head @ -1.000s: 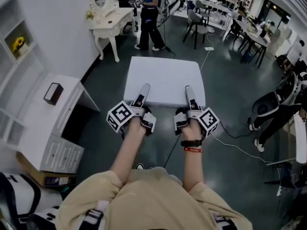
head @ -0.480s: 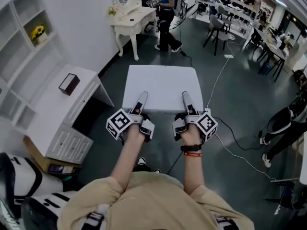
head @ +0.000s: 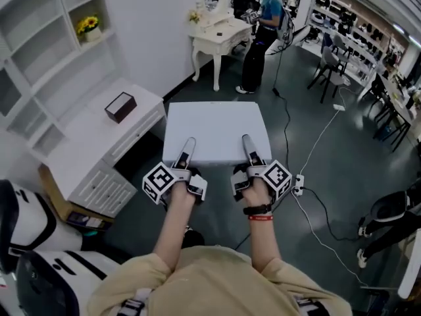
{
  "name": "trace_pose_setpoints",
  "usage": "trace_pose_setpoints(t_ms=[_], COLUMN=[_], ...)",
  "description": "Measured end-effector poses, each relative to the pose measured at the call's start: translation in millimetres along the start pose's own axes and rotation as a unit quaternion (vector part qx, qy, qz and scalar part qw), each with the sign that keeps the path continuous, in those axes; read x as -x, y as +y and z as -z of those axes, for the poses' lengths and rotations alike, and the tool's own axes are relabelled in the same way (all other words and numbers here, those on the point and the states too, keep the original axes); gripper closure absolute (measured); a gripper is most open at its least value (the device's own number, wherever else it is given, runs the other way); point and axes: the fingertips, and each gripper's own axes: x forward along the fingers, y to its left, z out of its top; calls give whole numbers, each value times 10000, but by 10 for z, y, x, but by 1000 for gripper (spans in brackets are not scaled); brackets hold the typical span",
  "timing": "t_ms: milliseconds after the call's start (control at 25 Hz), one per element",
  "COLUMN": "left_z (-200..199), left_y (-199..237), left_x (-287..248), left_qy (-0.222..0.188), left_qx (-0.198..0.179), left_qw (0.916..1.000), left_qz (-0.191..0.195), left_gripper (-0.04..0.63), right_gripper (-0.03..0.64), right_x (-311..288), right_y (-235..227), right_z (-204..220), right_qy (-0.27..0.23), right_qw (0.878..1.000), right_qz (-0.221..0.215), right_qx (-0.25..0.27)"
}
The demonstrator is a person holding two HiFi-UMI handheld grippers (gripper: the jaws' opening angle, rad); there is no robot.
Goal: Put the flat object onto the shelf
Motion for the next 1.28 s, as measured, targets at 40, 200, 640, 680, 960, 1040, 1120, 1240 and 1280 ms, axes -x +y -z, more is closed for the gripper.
trace_pose_setpoints(t_ms=[40,200,640,680,960,1040,1120,1240,1280], left_z=[-124,-608,-1941,-2035,-2749,-2983,-3203,-3470,-3539], left_y=[18,112,376,386,446,491,557,660,691], left_x=[27,180,446,467,700,861,1045,1296,1379], left_qy=[-124,-601,-1776,-1846,-2422,-2636,-2857,-3182,-3274], left_qx=[-6,-52,-116,-128,-314,-347,-361,-336,-316], left_qw=[9999,9981,9836,9823,9684,9625,9559,9455,9422], left_qz=[-11,-88,-300,-298,-511,-545,-577,-609,-634], left_gripper=[213,213,218,216,218,218,218,218,218], right_gripper=[213,213,213,213,213,213,213,213,213], right_x=[-118,-538,-1700,-1784,-2402,-2557,-2676,-2803,-2828], right_y=[24,87,239,269,449,509,557,613,630], right_z=[96,517,1623,1704,2393,2691,2999,3417,3539], right_qy=[126,604,1677,1746,2340,2548,2774,3104,3187], right_qw=[9999,9981,9851,9837,9700,9643,9582,9477,9447], right_qz=[-37,-135,-346,-386,-591,-661,-665,-695,-715], right_qx=[-13,-56,-181,-173,-286,-301,-237,-269,-300])
